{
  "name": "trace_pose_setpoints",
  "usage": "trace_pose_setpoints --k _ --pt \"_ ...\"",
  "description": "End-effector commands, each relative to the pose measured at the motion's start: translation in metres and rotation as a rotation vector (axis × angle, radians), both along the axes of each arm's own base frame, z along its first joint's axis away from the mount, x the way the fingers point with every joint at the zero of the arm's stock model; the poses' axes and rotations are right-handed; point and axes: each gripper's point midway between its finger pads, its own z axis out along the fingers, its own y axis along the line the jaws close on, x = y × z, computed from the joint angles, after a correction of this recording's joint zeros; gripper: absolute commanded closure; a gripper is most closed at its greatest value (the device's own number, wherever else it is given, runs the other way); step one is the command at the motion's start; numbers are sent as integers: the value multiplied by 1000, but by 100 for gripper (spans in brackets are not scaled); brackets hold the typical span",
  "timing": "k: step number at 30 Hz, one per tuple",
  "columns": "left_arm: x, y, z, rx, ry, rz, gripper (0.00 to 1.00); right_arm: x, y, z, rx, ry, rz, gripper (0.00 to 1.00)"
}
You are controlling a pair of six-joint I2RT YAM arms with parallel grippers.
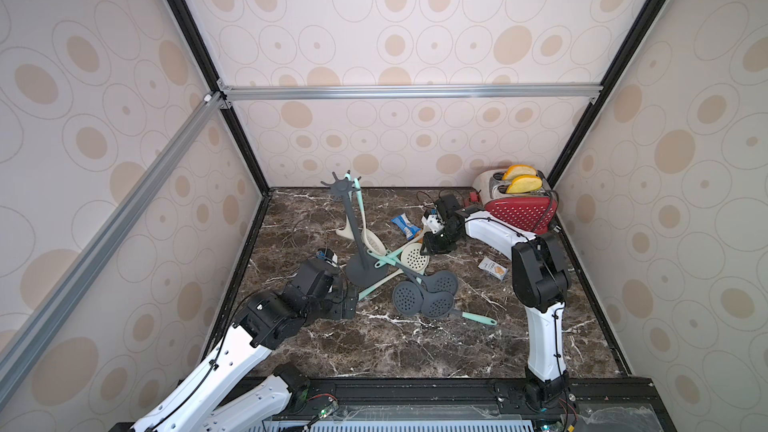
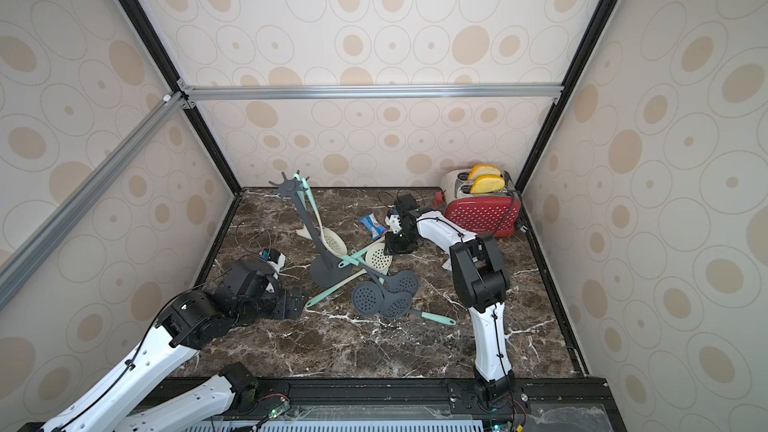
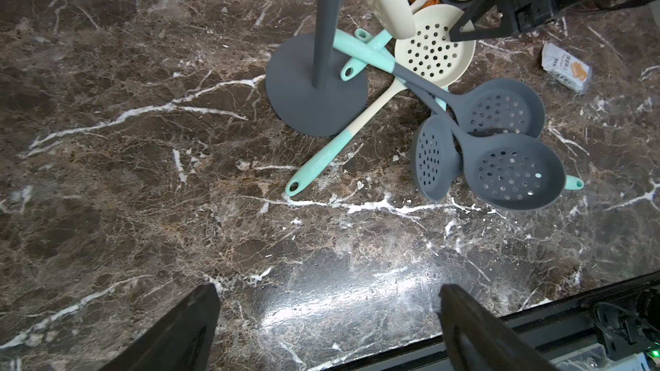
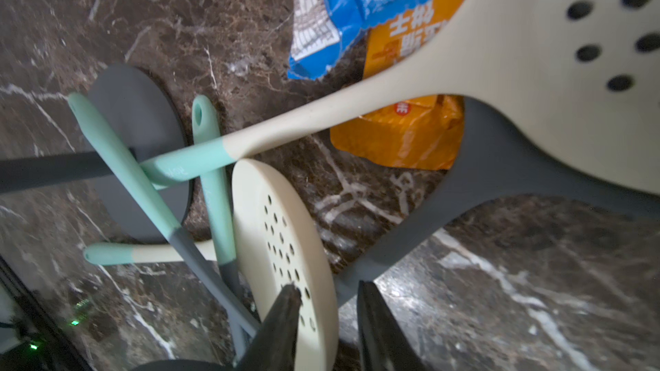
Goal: Hang the skimmer on the kitchen utensil rack
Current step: Pick up the skimmer from the center of the board.
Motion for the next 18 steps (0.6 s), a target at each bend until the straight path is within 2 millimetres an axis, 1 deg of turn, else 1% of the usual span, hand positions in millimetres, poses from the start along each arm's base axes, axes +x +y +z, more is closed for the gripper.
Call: trace_pose_setpoints --k 1,4,6,8,10,11,12,13,15,16,17,18 --pt "1 7 16 -60 -68 67 1 -1 1 4 -7 -1 19 84" --pt "-3 -8 22 -137 -122 -34 1 3 -11 16 -58 -55 0 94" --pt "-4 -7 27 -132 -136 -44 1 5 -24 30 -108 -112 -19 99" --pt "-5 -8 34 -115 -144 -75 1 7 -41 47 -171 -177 -50 100" --pt "-4 -12 44 -126 -164 -105 1 7 -64 65 -255 -243 -94 100" --pt "-3 -15 50 -148 -183 -112 1 5 -78 77 -304 -282 -124 100" --pt "-2 -19 56 -172 -204 -121 1 3 -97 89 -368 -323 -168 100" --pt "-1 -22 62 -195 -221 -132 1 0 -109 98 -402 -349 -197 100" --pt "1 -30 73 -241 -253 -151 2 -9 -145 124 -502 -431 -289 100" --pt "2 -32 77 -256 -263 -151 2 -14 -156 132 -529 -452 -318 100" --pt "4 -35 81 -270 -270 -154 3 -21 -172 145 -558 -488 -367 100" --pt "5 -39 85 -288 -276 -166 4 -27 -184 158 -571 -521 -405 100"
